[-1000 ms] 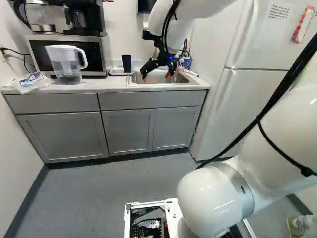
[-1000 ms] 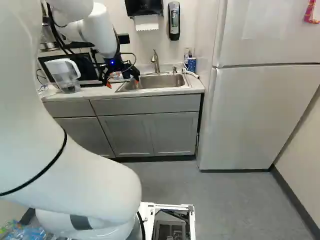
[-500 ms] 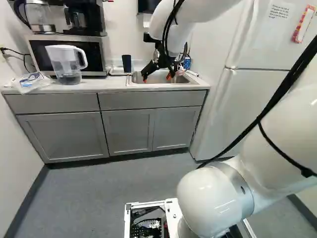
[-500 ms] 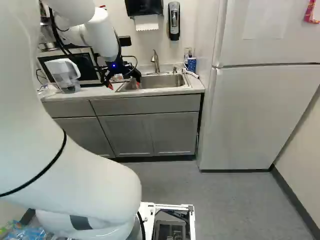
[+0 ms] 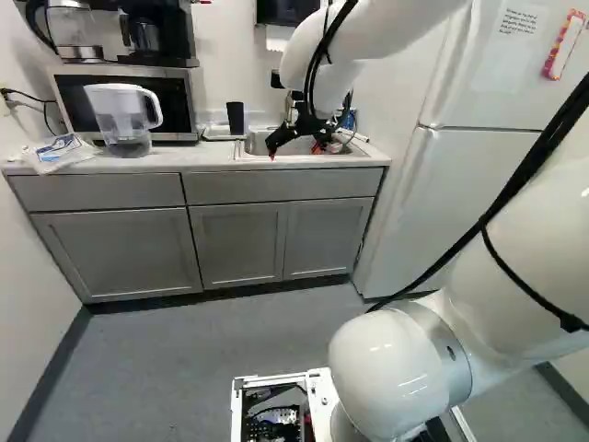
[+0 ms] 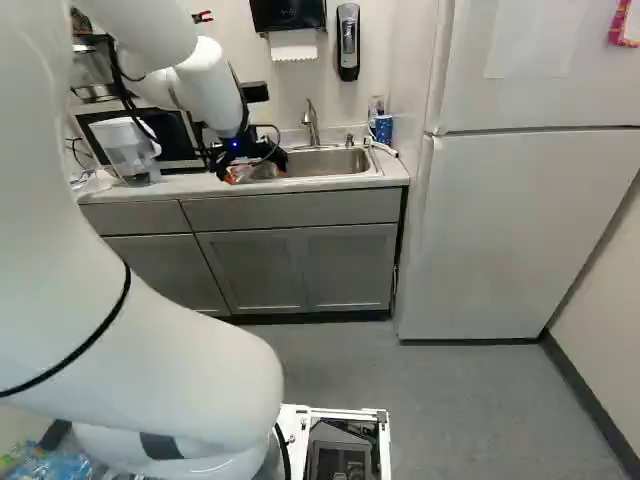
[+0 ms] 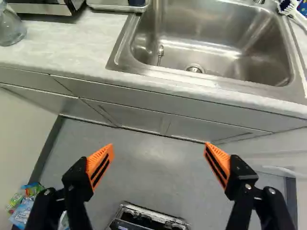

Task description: Rinse the cup and place it in the tray

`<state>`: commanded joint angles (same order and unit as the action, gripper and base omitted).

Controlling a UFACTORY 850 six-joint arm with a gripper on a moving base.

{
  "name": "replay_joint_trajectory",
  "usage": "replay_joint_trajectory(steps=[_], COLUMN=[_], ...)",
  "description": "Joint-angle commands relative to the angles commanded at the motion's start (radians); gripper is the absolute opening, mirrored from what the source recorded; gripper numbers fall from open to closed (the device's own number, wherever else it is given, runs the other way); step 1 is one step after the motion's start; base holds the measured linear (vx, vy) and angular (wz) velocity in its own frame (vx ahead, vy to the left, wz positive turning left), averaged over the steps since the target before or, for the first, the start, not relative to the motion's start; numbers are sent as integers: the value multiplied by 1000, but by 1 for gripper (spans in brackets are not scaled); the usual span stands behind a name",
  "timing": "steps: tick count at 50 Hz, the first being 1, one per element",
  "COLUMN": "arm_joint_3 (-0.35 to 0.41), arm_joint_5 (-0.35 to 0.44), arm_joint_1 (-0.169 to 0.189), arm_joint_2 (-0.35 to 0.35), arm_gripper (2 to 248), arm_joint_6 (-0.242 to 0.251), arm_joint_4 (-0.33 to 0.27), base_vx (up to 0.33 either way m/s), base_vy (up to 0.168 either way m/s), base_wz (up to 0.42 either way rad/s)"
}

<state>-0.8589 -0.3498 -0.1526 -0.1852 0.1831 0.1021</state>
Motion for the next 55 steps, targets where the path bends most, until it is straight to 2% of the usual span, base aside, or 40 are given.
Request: replay_joint_trajectory(steps=[25, 55], arm_joint_3=[129, 343], arm_joint_5=[205, 544], arm_joint_1=[26, 68], arm_joint_2=[-16, -42], arm_gripper=[247, 247], arm_joint_6=[-31, -81], arm_joint_4=[-17, -45], base_vx=[0, 0], base_vy=[0, 0], base_wz=[0, 0])
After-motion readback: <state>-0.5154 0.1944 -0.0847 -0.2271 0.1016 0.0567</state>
